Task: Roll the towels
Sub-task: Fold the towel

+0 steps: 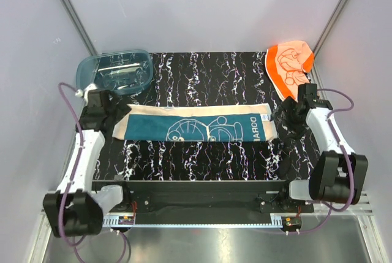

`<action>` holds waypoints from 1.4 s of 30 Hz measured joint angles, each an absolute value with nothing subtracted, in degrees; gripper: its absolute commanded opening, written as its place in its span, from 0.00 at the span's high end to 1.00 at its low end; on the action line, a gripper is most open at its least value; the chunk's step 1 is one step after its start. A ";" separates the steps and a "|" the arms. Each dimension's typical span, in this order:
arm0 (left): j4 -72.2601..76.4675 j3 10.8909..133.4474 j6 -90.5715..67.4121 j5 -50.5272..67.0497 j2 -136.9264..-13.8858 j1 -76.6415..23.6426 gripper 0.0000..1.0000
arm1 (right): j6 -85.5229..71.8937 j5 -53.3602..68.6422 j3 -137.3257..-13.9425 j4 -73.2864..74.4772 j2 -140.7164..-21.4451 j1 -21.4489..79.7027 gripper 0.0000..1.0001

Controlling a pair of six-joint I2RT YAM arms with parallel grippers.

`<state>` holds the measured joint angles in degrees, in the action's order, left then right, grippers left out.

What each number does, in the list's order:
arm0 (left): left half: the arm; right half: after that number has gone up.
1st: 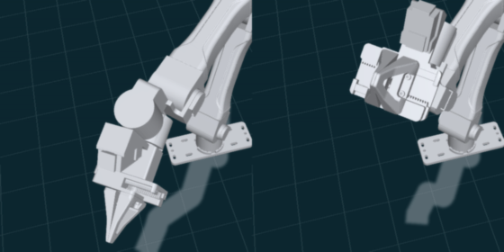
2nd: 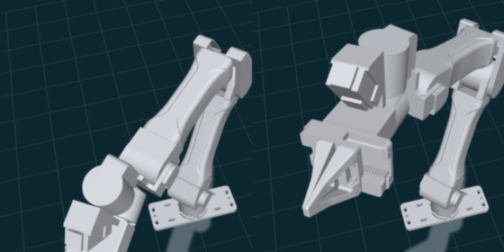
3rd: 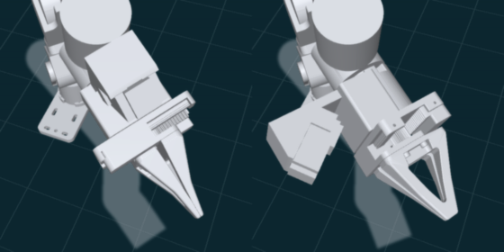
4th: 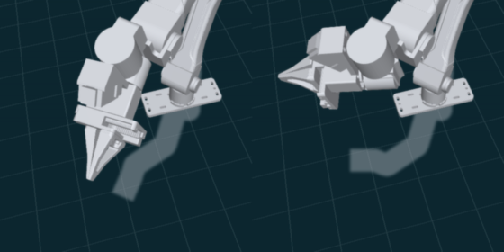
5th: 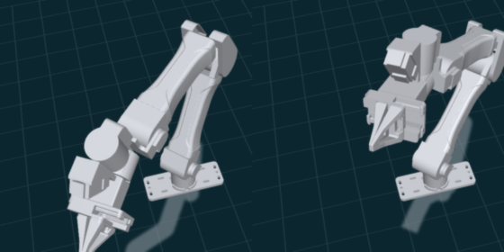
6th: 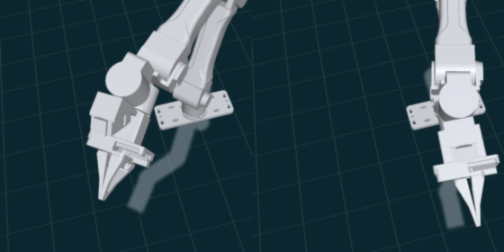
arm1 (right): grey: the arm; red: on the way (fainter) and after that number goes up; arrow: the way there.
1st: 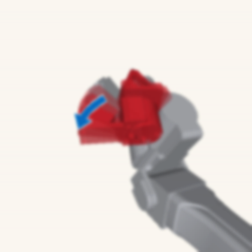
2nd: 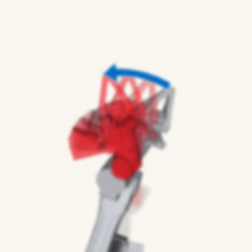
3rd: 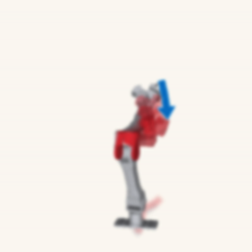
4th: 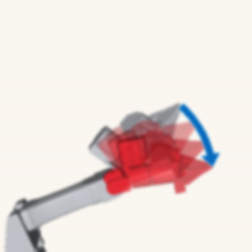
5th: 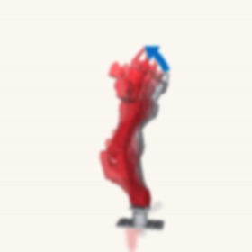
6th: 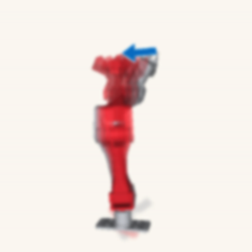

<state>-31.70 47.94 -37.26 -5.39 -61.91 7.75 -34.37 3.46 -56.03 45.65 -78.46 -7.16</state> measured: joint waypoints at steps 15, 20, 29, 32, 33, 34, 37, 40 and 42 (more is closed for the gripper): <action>-27.90 74.13 -29.76 -12.19 -86.89 -45.50 0.13 | -34.98 0.75 -54.81 45.93 -75.94 -9.06 0.24; -30.20 74.94 -28.88 -10.90 -87.13 -47.75 0.13 | -35.33 1.67 -50.83 43.83 -79.79 -9.06 0.34; -32.51 71.61 -27.33 -10.98 -76.07 -47.29 0.12 | -35.92 2.57 -50.70 37.19 -87.61 -9.06 0.39; -34.06 70.19 -26.72 -11.44 -71.83 -47.29 0.12 | -36.12 2.66 -50.35 35.33 -89.86 -9.06 0.51; -34.35 69.76 -26.52 -11.64 -70.83 -47.29 0.12 | -36.29 2.68 -50.26 34.85 -90.45 -9.06 0.56; -34.74 69.19 -26.28 -12.01 -69.58 -47.29 0.12 | -36.42 2.70 -50.19 34.33 -91.07 -9.06 0.61; -35.92 67.57 -25.30 -12.78 -66.52 -47.20 0.11 | -36.71 3.31 -50.24 33.36 -91.79 -9.06 0.83; -37.54 66.13 -24.27 -13.41 -64.10 -46.76 0.10 | -37.04 4.16 -50.50 32.80 -92.12 -8.82 1.00; -38.24 65.06 -23.68 -13.65 -62.54 -46.17 0.10 | -37.36 3.92 -51.11 33.12 -92.16 -8.40 1.00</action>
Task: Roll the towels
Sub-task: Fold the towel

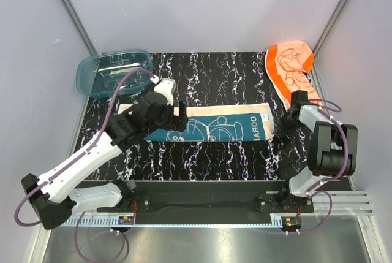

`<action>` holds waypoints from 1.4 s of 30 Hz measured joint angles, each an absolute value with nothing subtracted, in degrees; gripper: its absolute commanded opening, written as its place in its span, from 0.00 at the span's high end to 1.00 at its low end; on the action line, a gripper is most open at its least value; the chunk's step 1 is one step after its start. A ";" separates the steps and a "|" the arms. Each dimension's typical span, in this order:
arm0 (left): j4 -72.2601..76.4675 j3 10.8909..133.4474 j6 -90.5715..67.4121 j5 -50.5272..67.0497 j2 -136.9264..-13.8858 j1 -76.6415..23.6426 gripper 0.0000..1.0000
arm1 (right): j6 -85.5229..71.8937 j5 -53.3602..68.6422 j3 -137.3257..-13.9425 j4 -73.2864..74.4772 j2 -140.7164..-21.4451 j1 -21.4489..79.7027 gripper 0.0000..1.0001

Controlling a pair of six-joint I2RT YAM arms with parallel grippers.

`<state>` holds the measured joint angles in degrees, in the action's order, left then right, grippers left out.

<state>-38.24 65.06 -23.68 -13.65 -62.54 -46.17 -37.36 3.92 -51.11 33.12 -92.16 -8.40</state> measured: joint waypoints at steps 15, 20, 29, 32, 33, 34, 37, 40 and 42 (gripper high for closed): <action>-41.32 60.36 -21.96 -14.09 -54.48 -40.51 0.06 | -43.33 -7.64 -91.59 50.13 -99.53 26.89 1.00; -42.65 60.36 -21.21 -14.87 -51.48 -38.59 0.04 | -46.15 -9.13 -108.20 55.13 -110.80 37.15 1.00; -44.91 59.11 -20.91 -16.62 -47.81 -35.51 0.01 | -49.78 -6.63 -121.91 56.95 -128.18 47.68 0.86; -45.32 57.78 -20.97 -16.99 -47.55 -34.15 0.01 | -50.92 -4.62 -121.67 56.14 -131.00 48.84 0.49; -45.36 57.21 -20.99 -16.95 -47.68 -33.67 0.01 | -51.03 -3.81 -121.34 55.53 -131.68 49.08 0.39; -45.30 56.69 -21.04 -16.91 -47.88 -33.23 0.01 | -50.74 -3.22 -120.95 54.94 -132.11 49.21 0.18; -44.58 54.72 -21.80 -16.58 -49.87 -32.42 0.01 | -49.91 -2.35 -119.63 54.39 -132.40 49.23 0.00; -42.04 52.73 -23.00 -15.16 -53.15 -32.40 0.03 | -48.66 -2.83 -119.04 54.11 -131.83 48.95 0.00; -40.12 51.68 -23.94 -14.00 -55.40 -32.40 0.05 | -48.10 -3.31 -117.14 54.13 -129.93 48.10 0.00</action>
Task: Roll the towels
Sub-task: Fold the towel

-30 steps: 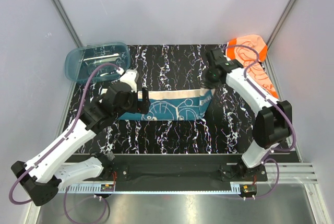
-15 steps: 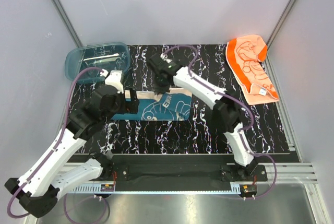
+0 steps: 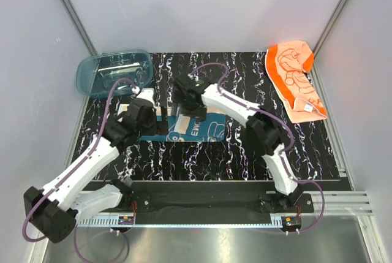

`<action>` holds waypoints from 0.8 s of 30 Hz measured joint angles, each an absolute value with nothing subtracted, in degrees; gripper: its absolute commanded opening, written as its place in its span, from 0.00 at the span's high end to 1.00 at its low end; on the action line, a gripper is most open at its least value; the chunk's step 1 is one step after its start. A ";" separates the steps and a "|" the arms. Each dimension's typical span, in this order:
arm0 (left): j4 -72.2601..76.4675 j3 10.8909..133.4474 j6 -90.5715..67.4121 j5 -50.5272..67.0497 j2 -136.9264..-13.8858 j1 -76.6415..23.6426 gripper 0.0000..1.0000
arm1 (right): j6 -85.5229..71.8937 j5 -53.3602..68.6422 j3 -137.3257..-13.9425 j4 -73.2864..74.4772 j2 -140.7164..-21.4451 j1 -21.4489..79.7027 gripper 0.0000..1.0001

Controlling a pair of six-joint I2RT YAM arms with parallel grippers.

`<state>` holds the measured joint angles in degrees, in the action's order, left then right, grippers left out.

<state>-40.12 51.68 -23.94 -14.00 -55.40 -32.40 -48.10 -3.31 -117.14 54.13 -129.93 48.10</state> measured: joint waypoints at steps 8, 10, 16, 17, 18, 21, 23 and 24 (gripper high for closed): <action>-29.54 50.96 -26.96 -7.44 -68.03 -32.40 0.14 | -45.01 -3.99 -92.20 51.07 -103.09 29.82 0.00; -26.39 50.98 -27.59 -5.58 -71.90 -32.40 0.17 | -43.75 -4.86 -87.13 50.15 -96.12 24.03 0.00; -22.00 53.01 -29.06 -3.88 -83.79 -32.40 0.22 | -40.45 -4.89 -77.19 50.35 -84.64 20.56 0.00; -21.71 53.67 -29.17 -3.86 -85.54 -32.40 0.23 | -39.90 -4.86 -75.99 50.35 -84.07 20.49 0.00; -21.39 54.19 -29.23 -3.88 -87.02 -32.40 0.22 | -39.51 -4.86 -75.07 50.37 -83.79 20.36 0.00; -20.34 54.83 -29.56 -3.97 -90.06 -32.40 0.22 | -38.48 -4.82 -72.12 50.41 -83.50 19.70 0.00; -19.73 54.85 -29.76 -4.08 -91.42 -32.40 0.23 | -38.09 -4.75 -71.16 50.43 -83.50 19.46 0.00; -19.62 54.89 -29.91 -4.21 -92.01 -32.40 0.23 | -37.78 -4.56 -70.91 50.39 -83.50 19.44 0.00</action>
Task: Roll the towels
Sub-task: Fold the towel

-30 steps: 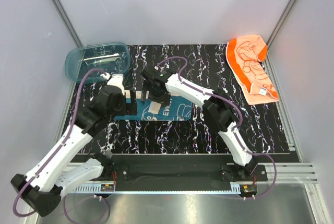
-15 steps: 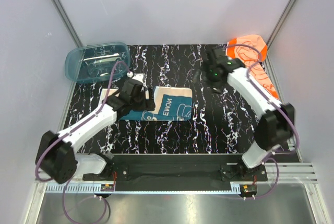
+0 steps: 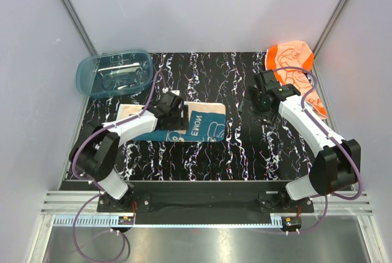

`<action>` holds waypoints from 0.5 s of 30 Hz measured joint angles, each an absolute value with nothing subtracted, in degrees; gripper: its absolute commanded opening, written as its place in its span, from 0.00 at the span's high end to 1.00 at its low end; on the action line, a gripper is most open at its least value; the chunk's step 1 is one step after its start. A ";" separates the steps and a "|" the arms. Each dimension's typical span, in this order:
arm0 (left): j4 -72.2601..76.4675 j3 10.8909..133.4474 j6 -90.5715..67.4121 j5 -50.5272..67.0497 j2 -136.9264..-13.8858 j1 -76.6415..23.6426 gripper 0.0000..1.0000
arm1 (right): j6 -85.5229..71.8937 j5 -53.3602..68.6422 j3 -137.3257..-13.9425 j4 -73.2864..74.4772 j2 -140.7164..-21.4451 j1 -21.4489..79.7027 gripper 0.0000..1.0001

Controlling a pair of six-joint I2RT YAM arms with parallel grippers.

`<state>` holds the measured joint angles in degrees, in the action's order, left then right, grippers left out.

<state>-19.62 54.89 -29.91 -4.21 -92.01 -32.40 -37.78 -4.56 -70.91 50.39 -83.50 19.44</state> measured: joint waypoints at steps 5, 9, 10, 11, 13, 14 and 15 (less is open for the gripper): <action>-19.64 56.58 -30.28 -4.78 -95.18 -32.38 0.25 | -37.08 -3.79 -70.78 50.15 -83.50 19.42 0.01; -19.68 57.25 -30.72 -4.71 -96.68 -32.27 0.35 | -36.73 -3.79 -70.41 49.52 -83.50 19.42 0.01; -19.70 57.25 -30.96 -4.69 -96.73 -32.27 0.38 | -36.67 -3.79 -70.19 49.32 -83.50 19.42 0.00; -19.64 57.25 -31.11 -4.69 -96.73 -32.27 0.46 | -36.64 -3.79 -69.95 49.17 -83.50 19.38 0.00; -19.59 57.25 -31.57 -4.67 -96.75 -32.27 0.52 | -36.60 -3.77 -69.38 49.01 -83.50 19.31 0.01; -19.62 57.25 -31.64 -4.64 -96.75 -32.27 0.58 | -36.56 -3.73 -69.17 49.04 -83.50 19.25 0.01; -19.62 57.25 -31.83 -4.64 -96.77 -32.25 0.59 | -36.47 -3.70 -68.95 49.04 -83.50 19.18 0.01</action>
<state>-19.62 57.25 -31.83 -4.64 -96.77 -32.25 -36.47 -3.70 -68.95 49.04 -83.50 19.18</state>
